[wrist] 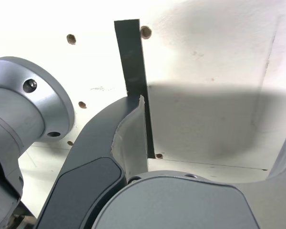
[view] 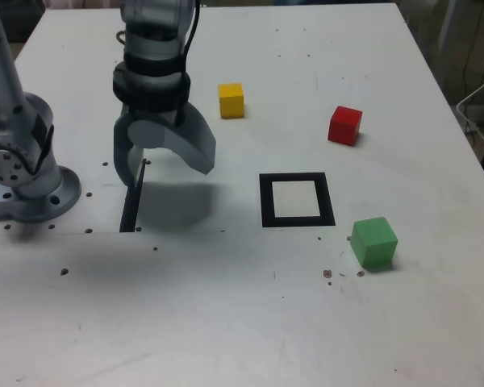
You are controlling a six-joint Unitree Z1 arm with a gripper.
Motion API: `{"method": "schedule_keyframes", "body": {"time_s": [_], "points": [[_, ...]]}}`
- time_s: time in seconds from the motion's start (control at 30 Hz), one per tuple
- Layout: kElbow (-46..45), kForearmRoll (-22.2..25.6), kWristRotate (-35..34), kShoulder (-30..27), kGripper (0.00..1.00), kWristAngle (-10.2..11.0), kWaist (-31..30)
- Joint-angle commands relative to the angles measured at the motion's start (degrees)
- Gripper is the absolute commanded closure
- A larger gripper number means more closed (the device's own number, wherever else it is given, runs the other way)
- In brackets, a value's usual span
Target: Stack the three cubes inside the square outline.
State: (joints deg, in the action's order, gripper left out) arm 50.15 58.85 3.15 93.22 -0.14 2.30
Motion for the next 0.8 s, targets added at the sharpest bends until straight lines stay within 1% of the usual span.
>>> {"method": "schedule_keyframes", "body": {"time_s": [0.0,0.17,0.33,0.4,0.6,0.77], "points": [[1.01,0.78,0.03,0.02,0.01,0.5,0.07],[4.21,3.61,0.04,0.33,0.01,1.79,0.23],[8.69,5.8,0.11,1.63,0.03,4.45,0.68],[10.55,6.74,0.6,2.7,0.03,5.18,1.06],[18.28,10.09,4.74,7.3,0.03,6.88,2.67],[24.84,12.05,8.45,10.45,0.03,9.21,4.61]]}}
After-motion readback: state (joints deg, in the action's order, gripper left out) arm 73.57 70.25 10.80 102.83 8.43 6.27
